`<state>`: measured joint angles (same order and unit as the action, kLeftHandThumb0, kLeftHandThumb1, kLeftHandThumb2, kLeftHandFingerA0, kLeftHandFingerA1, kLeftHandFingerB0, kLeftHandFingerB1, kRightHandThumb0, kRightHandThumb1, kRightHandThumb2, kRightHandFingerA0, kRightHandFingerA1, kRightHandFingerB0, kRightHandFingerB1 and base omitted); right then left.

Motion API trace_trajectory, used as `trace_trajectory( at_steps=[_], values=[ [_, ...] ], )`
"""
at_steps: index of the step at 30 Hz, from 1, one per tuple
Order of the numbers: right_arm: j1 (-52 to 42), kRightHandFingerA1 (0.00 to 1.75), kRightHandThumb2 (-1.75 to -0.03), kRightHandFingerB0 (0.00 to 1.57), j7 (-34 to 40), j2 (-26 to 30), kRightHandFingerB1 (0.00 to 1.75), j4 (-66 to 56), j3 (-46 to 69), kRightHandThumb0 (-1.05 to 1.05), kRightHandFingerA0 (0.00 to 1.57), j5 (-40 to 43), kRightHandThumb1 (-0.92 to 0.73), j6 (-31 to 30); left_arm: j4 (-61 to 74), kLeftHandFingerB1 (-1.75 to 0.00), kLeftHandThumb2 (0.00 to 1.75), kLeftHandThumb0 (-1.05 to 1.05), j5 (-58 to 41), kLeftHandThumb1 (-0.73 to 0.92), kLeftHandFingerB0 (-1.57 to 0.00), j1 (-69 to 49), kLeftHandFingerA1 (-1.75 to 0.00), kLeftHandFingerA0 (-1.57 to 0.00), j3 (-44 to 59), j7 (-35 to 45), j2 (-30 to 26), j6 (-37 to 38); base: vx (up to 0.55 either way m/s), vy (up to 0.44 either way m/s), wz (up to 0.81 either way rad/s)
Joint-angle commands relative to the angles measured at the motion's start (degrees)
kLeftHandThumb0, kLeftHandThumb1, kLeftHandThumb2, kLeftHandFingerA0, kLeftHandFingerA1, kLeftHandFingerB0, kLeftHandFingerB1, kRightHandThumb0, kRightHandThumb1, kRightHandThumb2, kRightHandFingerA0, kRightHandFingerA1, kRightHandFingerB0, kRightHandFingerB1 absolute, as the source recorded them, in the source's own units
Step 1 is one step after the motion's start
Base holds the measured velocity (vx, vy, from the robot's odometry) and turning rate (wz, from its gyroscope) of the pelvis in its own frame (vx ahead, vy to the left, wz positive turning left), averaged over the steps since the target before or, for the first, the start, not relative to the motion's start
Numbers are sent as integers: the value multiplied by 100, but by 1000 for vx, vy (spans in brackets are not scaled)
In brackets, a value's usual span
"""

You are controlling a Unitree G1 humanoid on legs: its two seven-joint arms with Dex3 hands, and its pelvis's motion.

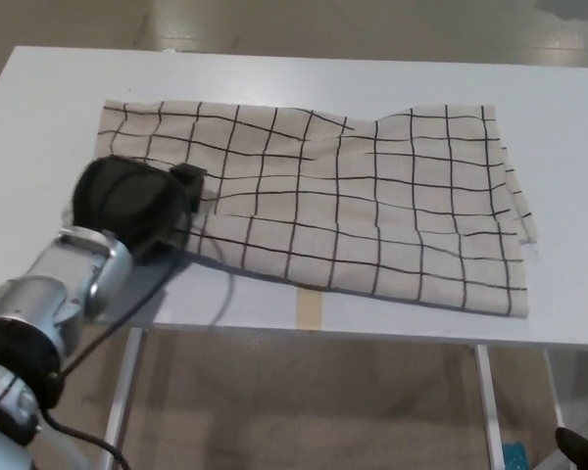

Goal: Use the left hand to fold a white towel with checkered patterns in half.

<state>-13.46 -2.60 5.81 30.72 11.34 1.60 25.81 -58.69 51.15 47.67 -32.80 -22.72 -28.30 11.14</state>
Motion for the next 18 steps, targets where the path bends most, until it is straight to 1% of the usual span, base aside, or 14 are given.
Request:
trace_trajectory(
  at_steps=[1,6,7,12,15,16,17,18],
  values=[
    [-49,53,-60,43,-36,-14,36,-69,16,-45,50,130,-65,-138,-43,-175,55,-24,-159,67,-59,409,-175,-78,312,-779,-357,455,0,0,0],
    [-56,52,-60,42,-43,-27,37,-82,20,-46,51,146,-65,-147,-62,-175,56,-23,-66,67,-60,575,-175,-80,297,-950,-383,565,0,0,0],
    [-29,53,-60,43,-30,-36,36,-80,16,-46,51,136,-65,-148,37,-175,56,-23,189,66,-60,889,-175,-81,156,-1226,-462,631,0,0,0],
    [-2,53,-60,43,-13,-17,36,-68,6,-47,51,97,-66,-147,106,-175,57,-24,434,66,-61,1069,-175,-81,-71,-1320,-502,636,0,0,0],
    [6,53,-60,43,-65,4,36,-67,14,-47,51,127,-66,-148,579,-173,56,-25,1045,62,-63,1255,-175,-82,-758,-1281,-717,1318,0,0,0],
    [19,53,-60,43,-62,-2,36,-66,15,-47,51,131,-66,-155,622,-171,56,-25,1106,60,-65,1302,-175,-83,-863,-1307,-757,1449,0,0,0],
    [46,62,-88,36,-65,-22,51,-72,20,-52,48,155,-54,-164,710,-169,56,-25,1278,58,-67,1441,-175,-83,-1100,-1445,-829,1752,0,0,0],
    [52,62,-88,36,-67,-27,51,-73,21,-52,48,161,-54,-165,733,-169,56,-25,1315,58,-67,1481,-175,-83,-1176,-1487,-851,1828,0,0,0]
  ],
)
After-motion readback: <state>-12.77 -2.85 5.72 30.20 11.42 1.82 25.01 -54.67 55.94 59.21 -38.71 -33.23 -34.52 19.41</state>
